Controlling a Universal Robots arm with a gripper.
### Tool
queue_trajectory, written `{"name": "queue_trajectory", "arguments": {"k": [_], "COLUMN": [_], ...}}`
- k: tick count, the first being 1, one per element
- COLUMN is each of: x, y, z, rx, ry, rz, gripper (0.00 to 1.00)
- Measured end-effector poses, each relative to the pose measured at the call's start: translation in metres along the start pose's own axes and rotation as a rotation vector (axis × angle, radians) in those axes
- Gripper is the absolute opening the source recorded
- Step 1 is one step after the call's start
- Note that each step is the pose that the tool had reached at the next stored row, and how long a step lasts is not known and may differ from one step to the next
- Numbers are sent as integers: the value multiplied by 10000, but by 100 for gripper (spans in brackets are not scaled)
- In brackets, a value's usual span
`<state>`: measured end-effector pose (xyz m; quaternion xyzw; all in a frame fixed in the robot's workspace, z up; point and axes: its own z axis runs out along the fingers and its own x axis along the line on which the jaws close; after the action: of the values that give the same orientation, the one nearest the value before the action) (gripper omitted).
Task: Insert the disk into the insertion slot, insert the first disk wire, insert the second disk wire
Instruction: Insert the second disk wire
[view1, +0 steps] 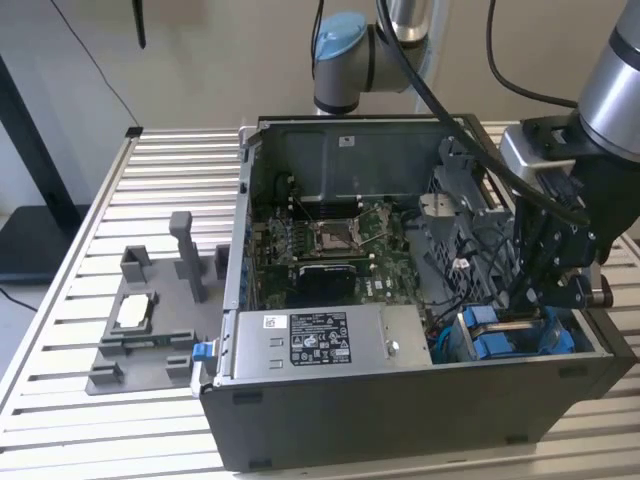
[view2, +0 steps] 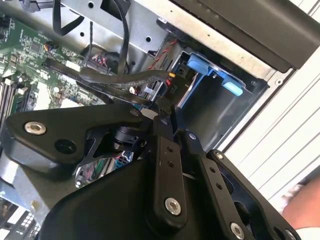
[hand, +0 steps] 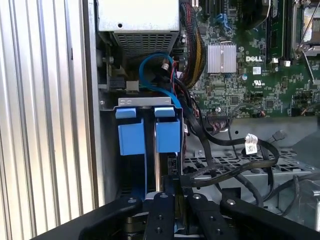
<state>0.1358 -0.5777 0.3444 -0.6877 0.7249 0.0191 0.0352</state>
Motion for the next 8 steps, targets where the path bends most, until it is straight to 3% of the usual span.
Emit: {"name": "queue_trajectory", "arguments": {"k": [8], "x": [1], "y": [-3], "z": [19], "rx": [4], "ry": [-3], "rz": [-1], "gripper": [16]}}
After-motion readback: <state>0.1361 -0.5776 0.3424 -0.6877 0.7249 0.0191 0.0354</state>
